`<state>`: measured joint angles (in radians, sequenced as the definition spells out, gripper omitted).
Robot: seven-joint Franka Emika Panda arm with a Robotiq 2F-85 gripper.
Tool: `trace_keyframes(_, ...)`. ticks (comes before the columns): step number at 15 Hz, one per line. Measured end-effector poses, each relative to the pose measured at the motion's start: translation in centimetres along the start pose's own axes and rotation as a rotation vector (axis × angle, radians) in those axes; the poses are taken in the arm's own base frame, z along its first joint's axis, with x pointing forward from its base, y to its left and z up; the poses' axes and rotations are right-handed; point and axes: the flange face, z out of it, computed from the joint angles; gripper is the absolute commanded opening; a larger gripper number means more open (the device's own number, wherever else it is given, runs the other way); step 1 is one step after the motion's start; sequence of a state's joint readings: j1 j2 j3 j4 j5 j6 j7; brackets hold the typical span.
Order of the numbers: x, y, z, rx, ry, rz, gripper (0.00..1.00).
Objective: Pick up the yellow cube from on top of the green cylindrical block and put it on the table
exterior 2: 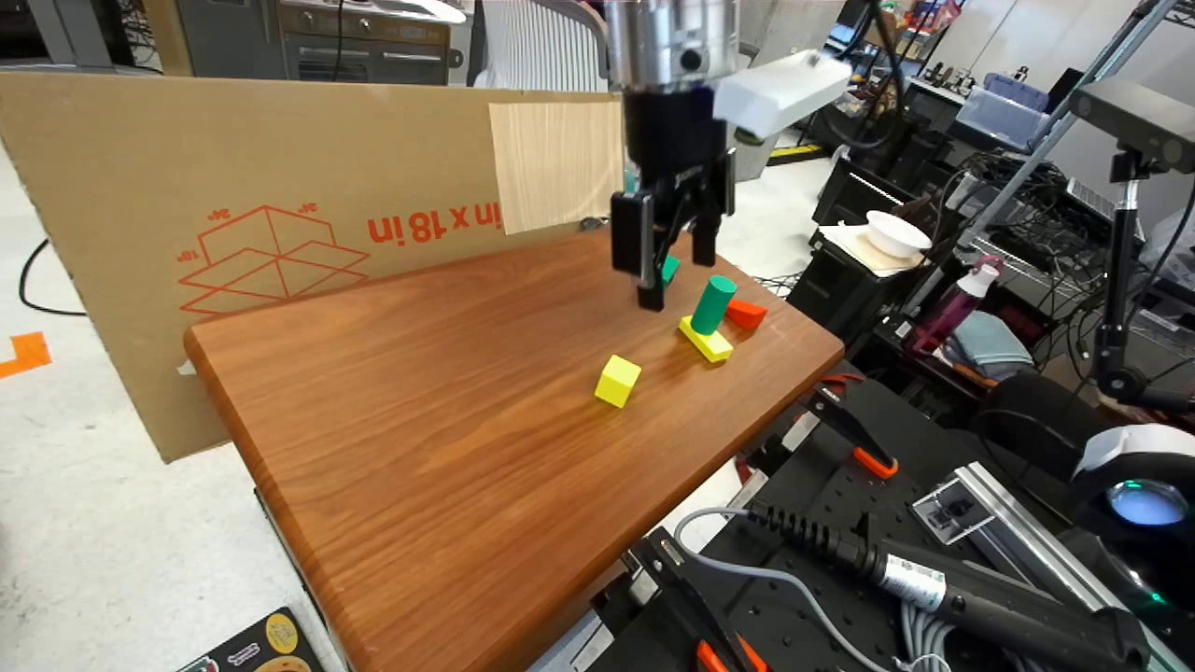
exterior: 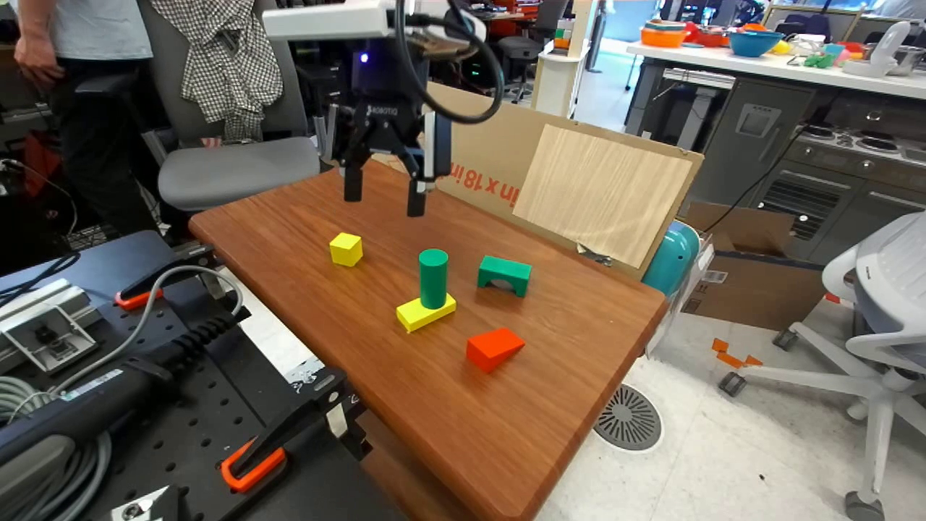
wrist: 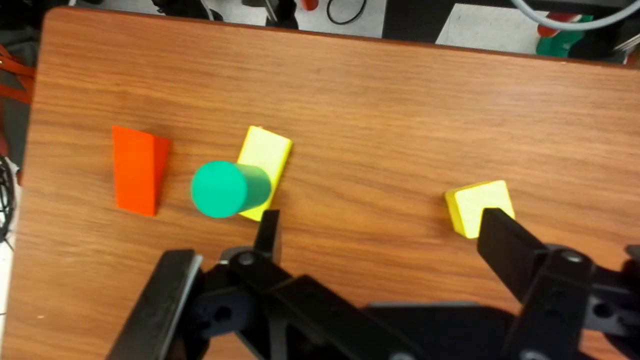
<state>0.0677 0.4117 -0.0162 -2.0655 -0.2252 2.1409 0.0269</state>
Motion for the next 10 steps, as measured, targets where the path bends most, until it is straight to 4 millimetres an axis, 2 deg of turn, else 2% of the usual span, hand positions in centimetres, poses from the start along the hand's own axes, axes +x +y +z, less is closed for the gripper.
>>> trace_keyframes(3,-2.6,4.6,-3.6,0.006,0.061,0.104,1.00)
trace_keyframes(5,-4.5,7.0,-5.2,0.014,0.090,0.161,1.00)
trace_keyframes(8,-6.8,9.2,-5.8,0.043,0.102,0.219,1.00)
trace_keyframes(10,-7.3,9.5,-5.7,0.048,0.098,0.227,1.00)
